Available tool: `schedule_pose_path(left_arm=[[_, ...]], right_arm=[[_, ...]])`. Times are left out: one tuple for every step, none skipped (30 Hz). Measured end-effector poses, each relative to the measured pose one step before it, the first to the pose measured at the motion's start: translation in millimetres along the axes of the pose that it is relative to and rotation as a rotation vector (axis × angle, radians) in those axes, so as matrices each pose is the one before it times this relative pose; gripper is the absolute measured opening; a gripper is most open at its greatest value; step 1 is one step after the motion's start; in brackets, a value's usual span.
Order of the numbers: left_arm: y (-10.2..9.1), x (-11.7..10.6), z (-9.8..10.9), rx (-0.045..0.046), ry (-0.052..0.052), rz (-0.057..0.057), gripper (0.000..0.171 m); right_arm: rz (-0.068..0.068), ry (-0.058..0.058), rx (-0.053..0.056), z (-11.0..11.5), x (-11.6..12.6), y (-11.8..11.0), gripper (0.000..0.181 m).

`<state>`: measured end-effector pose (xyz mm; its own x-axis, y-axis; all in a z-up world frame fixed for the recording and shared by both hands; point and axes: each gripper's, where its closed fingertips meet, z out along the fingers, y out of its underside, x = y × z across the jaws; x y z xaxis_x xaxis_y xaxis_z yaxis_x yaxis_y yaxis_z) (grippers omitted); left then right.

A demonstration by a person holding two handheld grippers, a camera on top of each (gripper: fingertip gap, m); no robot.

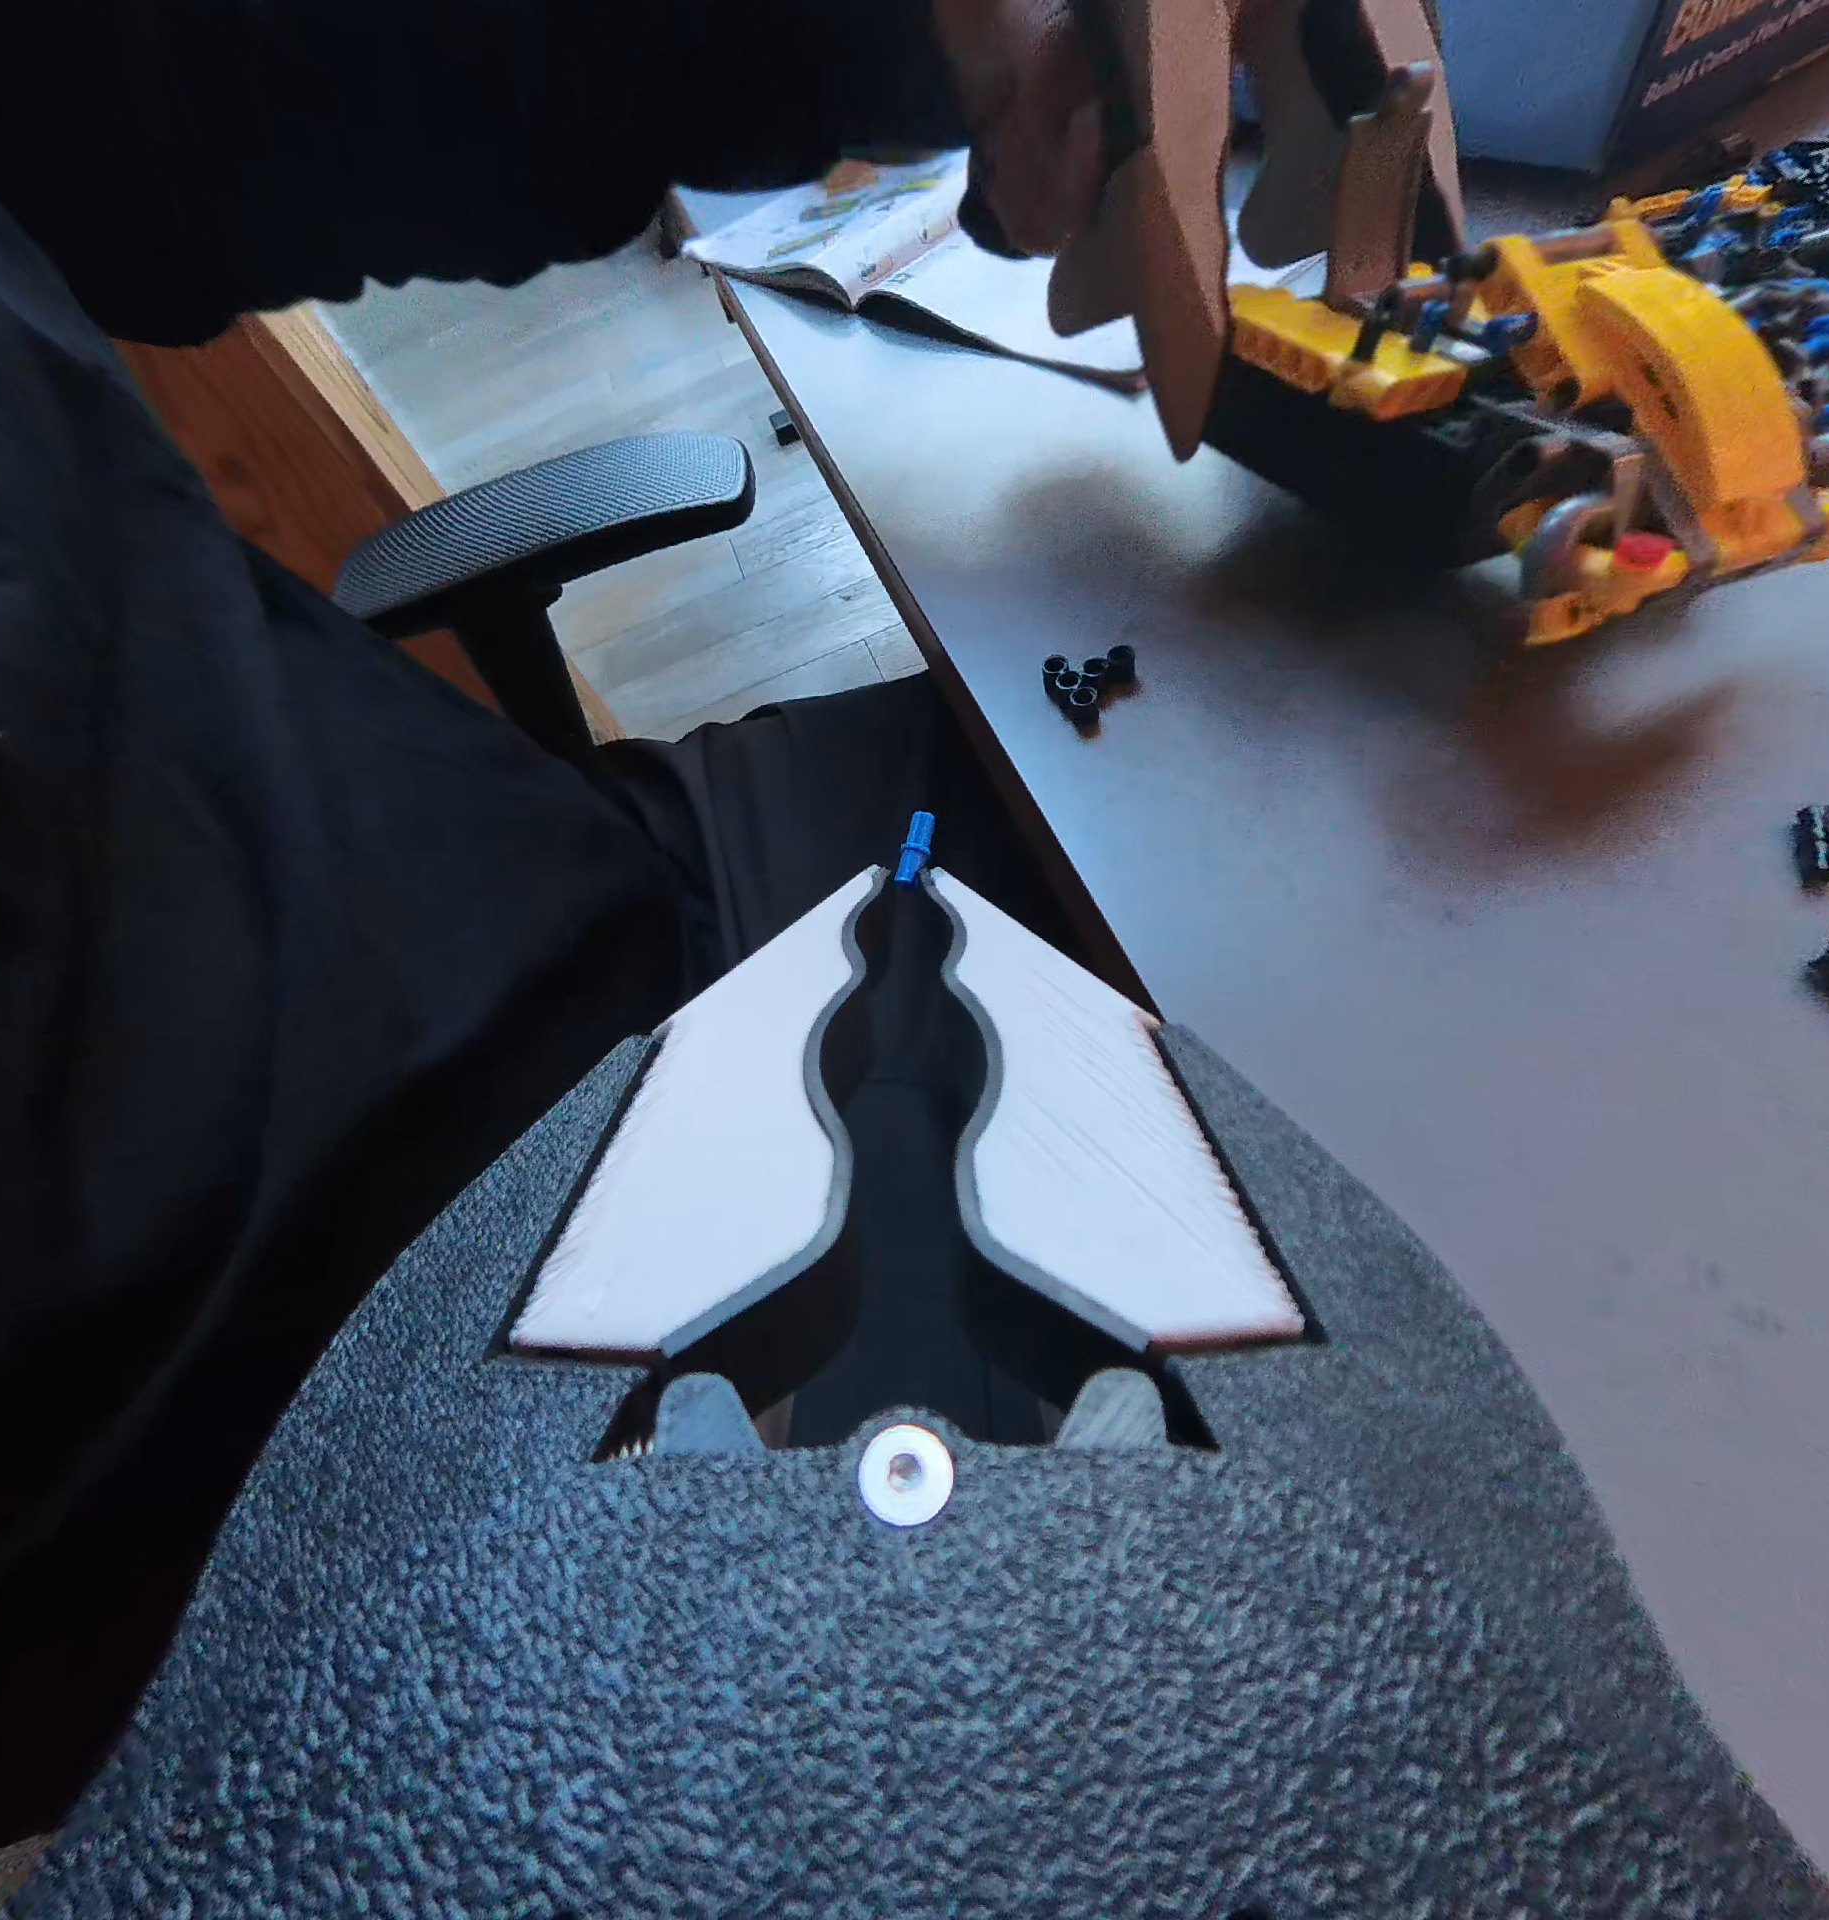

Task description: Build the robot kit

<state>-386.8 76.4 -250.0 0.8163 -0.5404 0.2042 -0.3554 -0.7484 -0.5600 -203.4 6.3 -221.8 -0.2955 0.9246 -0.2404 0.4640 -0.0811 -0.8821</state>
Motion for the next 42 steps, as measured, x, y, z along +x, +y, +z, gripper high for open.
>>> schedule_pose_path(left_arm=[[-0.12, -0.28, -1.14, -0.00929, 0.0207, -0.0192, 0.113], [-0.4, -0.23, -0.73, -0.00519, 0.013, -0.013, 0.113], [-0.36, -0.07, -0.4, -0.00469, 0.0081, -0.0111, 0.113], [-0.02, 0.24, -0.35, -0.0061, 0.0052, -0.0093, 0.112], [0.07, 0.14, -0.3, -0.0059, 0.0046, -0.0087, 0.112], [0.01, 0.21, -0.27, -0.00434, 0.0028, -0.0063, 0.112], [0.22, -0.1, -0.1, -0.0035, -0.001, -0.0016, 0.112], [0.4, 0.05, 0.1, -0.00181, -0.0045, 0.0031, 0.112], [0.51, 0.01, 0.2, -0.0007, -0.0078, 0.0053, 0.113], [0.83, -0.41, 0.11, 0.0004, -0.0139, 0.0069, 0.112], [1.25, -1.62, 0.18, 0.00044, -0.0283, 0.009, 0.113], [1.9, -2.76, 0.42, 0.00092, -0.0407, 0.0128, 0.112], [2.5, -3.0, 0.48, 0.00019, -0.0455, 0.0204, 0.113], [2.7, -2.18, 0.67, -0.00045, -0.0424, 0.0247, 0.113], [2.33, -1.32, 0.82, 0.00045, -0.0348, 0.0234, 0.113], [1.79, -0.48, 0.8, 0.00088, -0.0262, 0.0218, 0.113], [1.57, -0.37, 0.57, -0.00199, -0.023, 0.02, 0.113], [1.56, -0.53, 0.71, -0.00541, -0.0237, 0.0216, 0.113], [1.62, -0.32, 1.06, -0.00687, -0.0266, 0.0241, 0.113], [1.83, -0.26, 0.98, -0.00735, -0.0277, 0.0204, 0.113], [-1.41, 1.39, -0.66, 0.01371, -0.0068, -0.0073, 0.113], [0.27, 1.48, -0.34, 0.00803, -0.0012, -0.0075, 0.113], [-0.38, 0.64, -0.58, 0.01876, -0.0032, -0.0049, 0.113], [-0.49, 0.34, -1.36, 0.02397, -0.0031, -0.0069, 0.112], [0.24, -0.25, -2.67, 0.01926, -0.0061, -0.0072, 0.111], [0.66, -1.67, -4.28, 0.01524, -0.0187, -0.0059, 0.111], [0.62, -2.58, -6.26, 0.01449, -0.0293, -0.0038, 0.11], [-0.28, -2.53, -8.79, 0.01841, -0.0397, -0.0046, 0.108], [-1.8, -0.18, -11.29, 0.02846, -0.0392, -0.0048, 0.105], [-3.3, 3.42, -13.26, 0.03669, -0.0301, -0.004, 0.101], [-4.15, 8.05, -13.92, 0.04531, -0.0157, -0.0051, 0.092], [-4.18, 14.75, -12.68, 0.05157, 0.0149, -0.0096, 0.08], [-3.4, 21.17, -9.48, 0.05564, 0.0448, -0.0213, 0.066], [0.0, 24.8, -4.89, 0.04157, 0.0633, -0.0224, 0.056], [5.3, 22.15, -0.27, 0.01123, 0.0483, -0.0148, 0.051], [8.43, 17.49, 3.04, -0.00565, 0.0279, -0.0077, 0.051], [9.3, 14.47, 4.35, -0.0109, 0.0234, 0.0086, 0.052], [8.14, 10.29, 4.9, -0.00546, 0.0114, 0.019, 0.053], [5.61, 5.59, 4.7, 0.0086, -0.0052, 0.0161, 0.053], [3.79, 3.86, 3.87, 0.01359, -0.0055, 0.0128, 0.053], [1.71, 2.06, 2.59, 0.01917, -0.0106, 0.015, 0.054], [0.09, 1.78, 1.11, 0.02487, -0.0098, 0.0322, 0.054]], right_arm=[[0.0, -0.0017, 0.0001, 0.25, -0.36, -0.09, 0.005], [0.0004, 0.0, -0.0006, 0.28, -0.1, 0.19, 0.005], [0.0008, 0.0008, -0.0015, 0.3, 0.13, 0.34, 0.005], [0.0015, 0.0007, -0.0011, 0.26, 0.37, 0.35, 0.005], [0.0019, -0.0001, 0.0006, 0.26, 0.26, -0.07, 0.005], [0.0021, -0.0006, 0.0013, 0.23, 0.15, -0.12, 0.005], [0.0016, -0.0006, 0.0007, 0.36, 0.37, -0.06, 0.005], [0.0011, 0.0007, -0.0005, 0.38, 0.43, 0.22, 0.005], [0.0008, 0.0019, -0.0011, 0.46, 0.55, 0.27, 0.005], [0.0009, 0.001, -0.0003, 0.35, 0.36, 0.25, 0.005], [0.0015, -0.0006, 0.0002, 0.27, 0.15, 0.2, 0.005], [0.001, 0.0001, -0.0003, 0.27, 0.19, 0.29, 0.005], [0.0004, 0.0017, -0.0004, 0.18, 0.53, 0.21, 0.005], [0.0011, 0.0006, -0.0002, 0.12, 0.31, 0.22, 0.005], [0.0015, -0.0004, 0.0011, 0.25, 0.25, -0.01, 0.005], [0.0016, -0.0007, 0.0014, 0.32, 0.2, -0.19, 0.005], [0.0012, 0.0007, 0.0002, 0.48, 0.3, -0.1, 0.005], [-0.0001, 0.0027, -0.0009, 0.59, 0.41, 0.04, 0.005], [-0.0016, 0.0023, -0.0022, 0.48, 0.02, 0.13, 0.005], [-0.0031, 0.0035, -0.0032, 0.55, -0.07, 0.31, 0.005], [-0.0047, 0.0073, -0.0039, 0.58, 0.5, 0.49, 0.005], [-0.0048, 0.0086, -0.0038, 0.54, 0.67, 0.6, 0.005], [-0.0024, 0.006, -0.0036, 0.57, 0.46, 0.59, 0.005], [0.0005, 0.0034, -0.0032, 0.75, 0.37, 0.44, 0.005], [0.0019, 0.0031, -0.0003, 0.6, 0.43, 0.16, 0.005], [0.0031, 0.0014, 0.0019, 0.6, 0.24, -0.34, 0.005], [0.0052, 0.0006, 0.0023, 0.69, 0.21, -0.6, 0.005], [0.0065, 0.0009, 0.0034, 0.67, -0.01, -1.0, 0.005], [0.0047, -0.0007, 0.0056, 0.79, -0.58, -1.62, 0.005], [0.0001, -0.0025, 0.0072, 1.03, -1.58, -2.19, 0.005], [-0.0041, -0.0025, 0.0071, 1.22, -2.1, -2.48, 0.004], [-0.0073, -0.0017, 0.0054, 1.6, -2.46, -2.39, 0.004], [-0.0099, -0.0028, 0.0039, 2.18, -2.82, -2.28, 0.004], [-0.0115, -0.0047, 0.0047, 2.4, -3.12, -2.44, 0.005], [-0.0098, -0.0035, 0.0033, 2.74, -2.34, -2.18, 0.005], [-0.008, -0.0024, 0.0001, 2.9, -1.62, -1.73, 0.005], [-0.0052, -0.0045, -0.0017, 3.28, -1.26, -1.57, 0.005], [-0.0003, -0.0092, -0.0035, 3.62, -1.2, -1.32, 0.005], [0.0042, -0.0115, -0.0035, 4.05, -1.1, -1.58, 0.005], [0.0071, -0.013, -0.0017, 4.55, -1.12, -2.01, 0.005], [0.0085, -0.0127, 0.0006, 4.77, -1.22, -2.47, 0.005], [0.0072, -0.0095, 0.0037, 4.97, -0.95, -2.71, 0.005]])
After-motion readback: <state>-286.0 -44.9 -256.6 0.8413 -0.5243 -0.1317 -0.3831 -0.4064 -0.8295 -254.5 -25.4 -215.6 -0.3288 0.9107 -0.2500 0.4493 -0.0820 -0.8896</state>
